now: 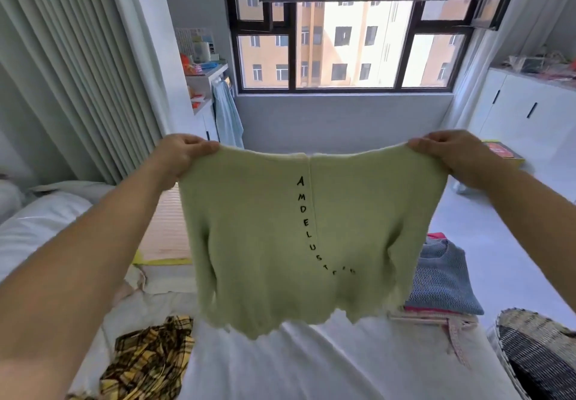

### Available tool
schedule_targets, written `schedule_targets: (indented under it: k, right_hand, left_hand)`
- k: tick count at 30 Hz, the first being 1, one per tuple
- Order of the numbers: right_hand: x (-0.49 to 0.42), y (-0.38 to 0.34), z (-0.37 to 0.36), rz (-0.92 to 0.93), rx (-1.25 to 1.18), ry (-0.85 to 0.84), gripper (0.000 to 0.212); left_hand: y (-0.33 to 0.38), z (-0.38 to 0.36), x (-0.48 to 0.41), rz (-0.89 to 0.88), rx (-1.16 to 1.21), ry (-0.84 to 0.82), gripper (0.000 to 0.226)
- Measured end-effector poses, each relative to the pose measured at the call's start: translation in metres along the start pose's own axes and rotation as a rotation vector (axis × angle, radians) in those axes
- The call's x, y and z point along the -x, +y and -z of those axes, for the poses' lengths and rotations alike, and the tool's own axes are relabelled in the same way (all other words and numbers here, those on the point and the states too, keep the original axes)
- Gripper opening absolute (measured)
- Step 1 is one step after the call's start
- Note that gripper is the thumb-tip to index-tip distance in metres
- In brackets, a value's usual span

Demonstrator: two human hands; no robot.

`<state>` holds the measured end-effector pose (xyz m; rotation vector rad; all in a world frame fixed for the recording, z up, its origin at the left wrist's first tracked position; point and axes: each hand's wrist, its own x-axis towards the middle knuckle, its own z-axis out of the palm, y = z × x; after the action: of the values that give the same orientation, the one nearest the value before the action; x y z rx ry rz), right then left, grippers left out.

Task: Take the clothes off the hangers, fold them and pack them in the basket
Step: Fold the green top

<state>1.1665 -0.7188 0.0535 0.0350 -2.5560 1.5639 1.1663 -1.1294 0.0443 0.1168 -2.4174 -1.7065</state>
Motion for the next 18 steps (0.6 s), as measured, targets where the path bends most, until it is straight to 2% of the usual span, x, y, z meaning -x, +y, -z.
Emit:
schedule_targets:
  k: [3,7,10,13,15,18]
  right_hand:
    - [0.004,-0.012,0.006,0.068,0.077,-0.034,0.024]
    - [0.023,0.036,-0.016,-0.114,-0.017,-0.209,0.051]
    - [0.041,0.111,-0.052,-0.231,0.076,-0.320,0.029]
    - [0.073,0.197,-0.096,-0.323,0.165,-0.466,0.031]
    - [0.105,0.253,-0.126,-0.435,0.211,-0.579,0.034]
    - [0.160,0.341,-0.161,-0.588,0.328,-0.740,0.038]
  left_hand:
    - [0.018,0.008,0.003,-0.029,-0.021,-0.001,0.015]
    - [-0.032,-0.004,0.025,0.027,-0.144,-0.091,0.020]
    - [-0.111,-0.029,0.049,0.117,-0.282,-0.210,0.034]
    - [-0.202,-0.054,0.082,0.271,-0.420,-0.334,0.034]
    - [-0.269,-0.072,0.109,0.337,-0.512,-0.439,0.042]
    - [-0.362,-0.093,0.159,0.468,-0.581,-0.603,0.036]
